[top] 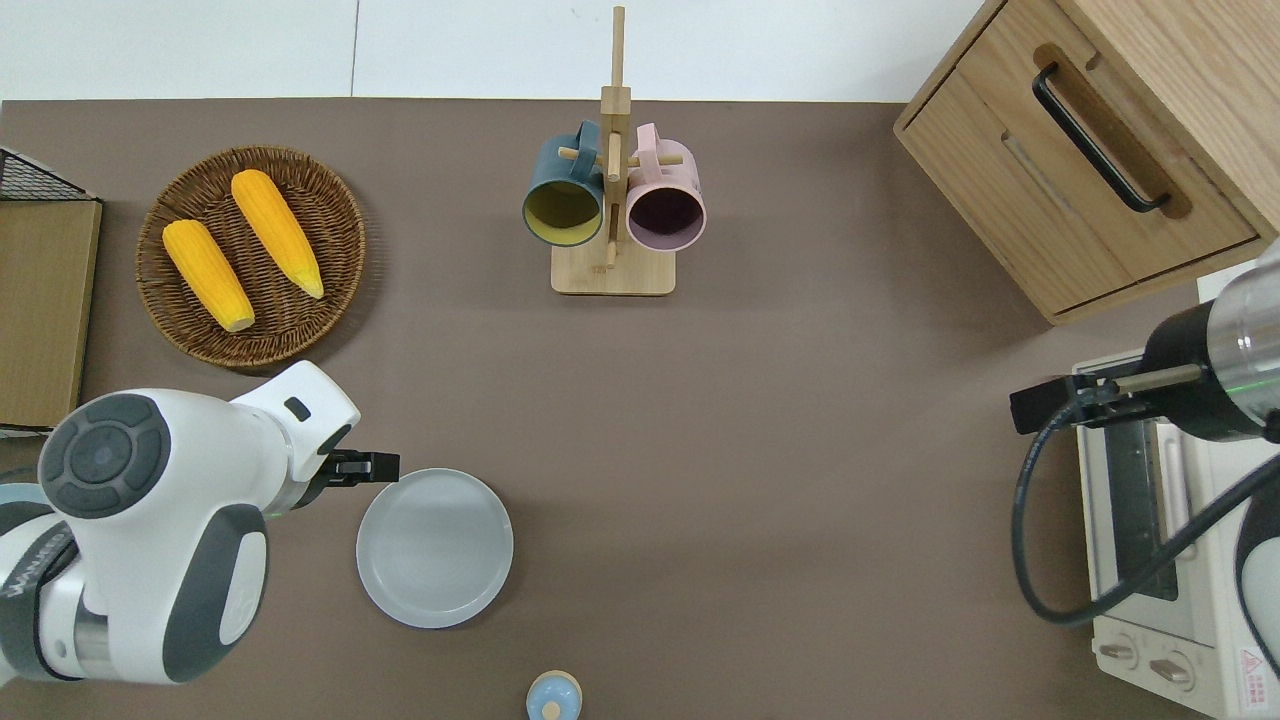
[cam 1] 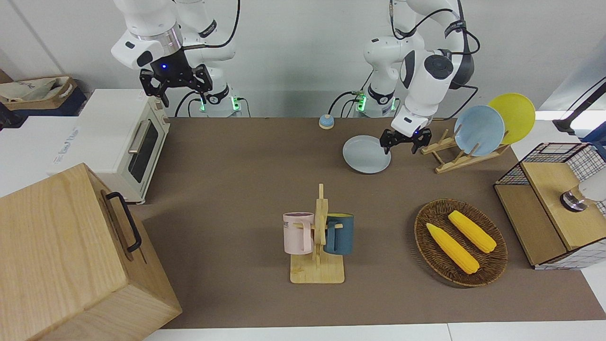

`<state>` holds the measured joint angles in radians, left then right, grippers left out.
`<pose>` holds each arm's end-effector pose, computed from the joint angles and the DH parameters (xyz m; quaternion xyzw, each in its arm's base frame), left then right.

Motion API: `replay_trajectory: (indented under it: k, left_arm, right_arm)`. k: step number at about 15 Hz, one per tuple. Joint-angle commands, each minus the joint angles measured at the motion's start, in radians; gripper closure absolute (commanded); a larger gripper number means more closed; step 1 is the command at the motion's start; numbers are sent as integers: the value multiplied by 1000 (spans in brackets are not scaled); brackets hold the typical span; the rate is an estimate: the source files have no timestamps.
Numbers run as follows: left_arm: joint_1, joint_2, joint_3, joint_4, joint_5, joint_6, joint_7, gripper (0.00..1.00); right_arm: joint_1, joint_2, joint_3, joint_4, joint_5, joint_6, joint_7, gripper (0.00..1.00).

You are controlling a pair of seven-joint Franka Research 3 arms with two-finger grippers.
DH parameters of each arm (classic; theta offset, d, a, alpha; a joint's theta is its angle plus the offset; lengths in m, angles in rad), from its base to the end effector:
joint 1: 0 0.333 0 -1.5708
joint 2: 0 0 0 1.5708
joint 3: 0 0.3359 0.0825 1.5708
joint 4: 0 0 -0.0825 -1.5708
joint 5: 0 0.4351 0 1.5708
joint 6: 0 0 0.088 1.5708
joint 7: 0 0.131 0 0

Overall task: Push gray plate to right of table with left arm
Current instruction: 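Lower the left gripper beside the gray plate's edge nearest the basket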

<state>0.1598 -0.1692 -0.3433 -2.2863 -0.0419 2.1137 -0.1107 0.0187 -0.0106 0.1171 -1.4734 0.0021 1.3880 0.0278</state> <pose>0.5181 -0.0996 0.3858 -0.9997 0.0230 0.0047 0.0113 0.5752 0.0793 0.6614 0.9978 0.0541 -0.0373 0.0026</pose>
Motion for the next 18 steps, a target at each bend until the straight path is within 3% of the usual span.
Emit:
replay_trajectory:
  k: [1,9,18]
  left_arm:
    - [-43,-70,6,-145,-15,112,-4,7]
    - [-48,-82,4,-283,-1,287,62,9]
    - [-48,-62,3,-352,-1,396,79,9]
  right_arm:
    - [-20,-6,13,4,10,-12,0,17]
    - [-20,-6,13,4,10,-12,1,17]
    - [-20,-6,15,4,10,-12,0,17]
